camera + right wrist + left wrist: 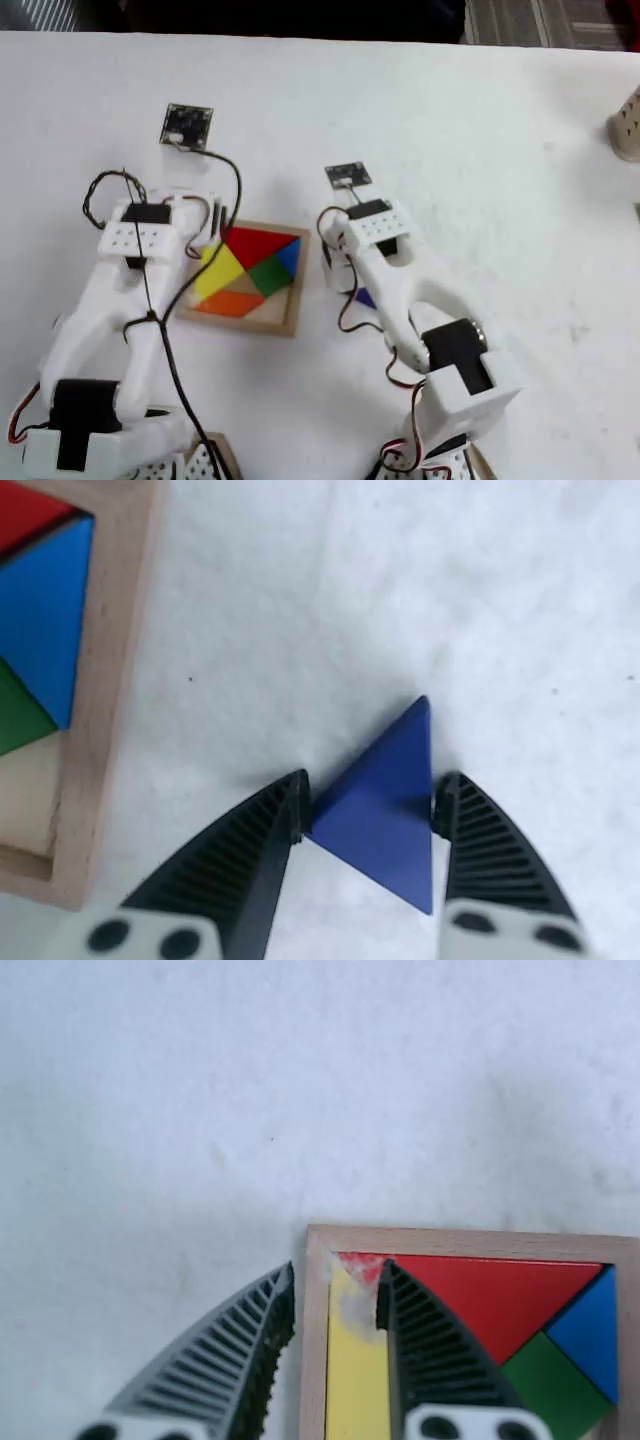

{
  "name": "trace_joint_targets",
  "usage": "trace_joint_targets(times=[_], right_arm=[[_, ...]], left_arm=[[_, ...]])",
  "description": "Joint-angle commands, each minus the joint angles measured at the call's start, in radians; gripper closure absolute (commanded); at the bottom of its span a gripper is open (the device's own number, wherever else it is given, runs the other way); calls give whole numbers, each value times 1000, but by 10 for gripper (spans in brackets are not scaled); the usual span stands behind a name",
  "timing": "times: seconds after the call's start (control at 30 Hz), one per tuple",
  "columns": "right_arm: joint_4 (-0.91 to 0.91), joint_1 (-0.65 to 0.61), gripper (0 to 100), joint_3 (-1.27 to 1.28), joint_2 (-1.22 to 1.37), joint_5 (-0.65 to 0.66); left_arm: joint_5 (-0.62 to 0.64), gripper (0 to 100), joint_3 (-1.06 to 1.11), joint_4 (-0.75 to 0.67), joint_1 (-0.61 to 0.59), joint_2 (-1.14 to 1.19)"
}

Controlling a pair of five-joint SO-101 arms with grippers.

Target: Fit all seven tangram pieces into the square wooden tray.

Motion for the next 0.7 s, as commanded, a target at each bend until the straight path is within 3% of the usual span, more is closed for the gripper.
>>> trace_joint_targets(times=[0.0, 0.1, 0.17, 0.47, 0.67], right_arm=[[25, -8, 706, -26, 1, 60], [45, -8, 612, -49, 1, 68], [73, -7, 607, -58, 1, 68], [53, -1, 836, -54, 41, 58], [54, 1, 808, -71, 53, 58]], left_arm=[[12, 846, -11, -14, 5, -2], [12, 846, -11, -14, 5, -2], [12, 846, -11, -14, 5, -2], [12, 846, -11, -14, 5, -2], [12, 846, -11, -14, 5, -2]])
